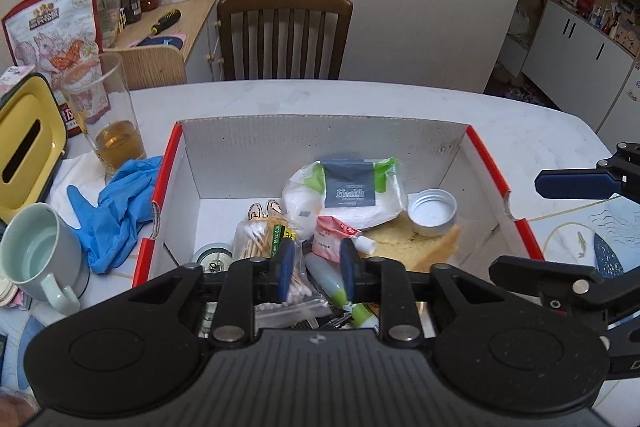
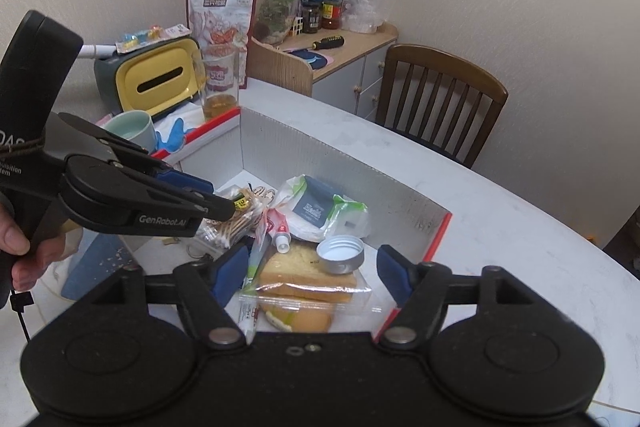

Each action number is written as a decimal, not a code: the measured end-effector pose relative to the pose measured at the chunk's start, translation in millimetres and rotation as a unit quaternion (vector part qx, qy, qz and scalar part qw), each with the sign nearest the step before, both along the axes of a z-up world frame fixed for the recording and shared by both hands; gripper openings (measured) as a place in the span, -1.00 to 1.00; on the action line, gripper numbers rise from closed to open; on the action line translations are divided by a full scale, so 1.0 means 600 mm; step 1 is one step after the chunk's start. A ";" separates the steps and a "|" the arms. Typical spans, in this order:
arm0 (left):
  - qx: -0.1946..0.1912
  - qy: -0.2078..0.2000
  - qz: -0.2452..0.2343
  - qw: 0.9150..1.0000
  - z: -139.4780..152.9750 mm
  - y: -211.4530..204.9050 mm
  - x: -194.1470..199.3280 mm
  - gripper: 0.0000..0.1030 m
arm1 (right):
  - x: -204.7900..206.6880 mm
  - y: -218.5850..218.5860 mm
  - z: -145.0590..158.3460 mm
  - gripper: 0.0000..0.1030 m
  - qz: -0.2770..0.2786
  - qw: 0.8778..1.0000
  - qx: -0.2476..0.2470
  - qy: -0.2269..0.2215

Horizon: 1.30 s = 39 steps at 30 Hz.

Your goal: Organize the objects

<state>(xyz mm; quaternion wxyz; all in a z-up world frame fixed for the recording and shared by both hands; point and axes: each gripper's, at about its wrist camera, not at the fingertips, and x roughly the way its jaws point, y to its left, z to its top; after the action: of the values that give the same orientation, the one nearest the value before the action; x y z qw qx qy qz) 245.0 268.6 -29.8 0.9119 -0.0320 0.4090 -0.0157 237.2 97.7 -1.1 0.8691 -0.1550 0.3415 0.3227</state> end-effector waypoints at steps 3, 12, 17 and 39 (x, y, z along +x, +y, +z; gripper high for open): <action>0.003 -0.016 0.003 1.000 0.011 -0.005 -0.017 0.10 | -0.010 -0.018 0.009 0.47 -0.001 1.000 0.012 -0.001; 0.014 -0.056 0.011 0.998 0.049 -0.024 -0.064 0.37 | -0.039 -0.069 0.038 0.63 -0.004 0.998 0.062 -0.002; 0.021 -0.083 0.015 0.996 0.069 -0.037 -0.090 0.55 | -0.059 -0.091 0.056 0.80 0.004 0.996 0.089 -0.011; 0.015 -0.099 0.026 0.995 0.088 -0.074 -0.163 0.79 | -0.111 -0.160 0.055 1.00 -0.010 0.991 0.133 -0.018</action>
<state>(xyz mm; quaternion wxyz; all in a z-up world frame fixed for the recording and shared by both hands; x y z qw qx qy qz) 147.1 224.3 22.8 0.9485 -0.0269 0.3154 0.0114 170.4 1.6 31.7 0.8909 -0.0406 0.2816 0.3539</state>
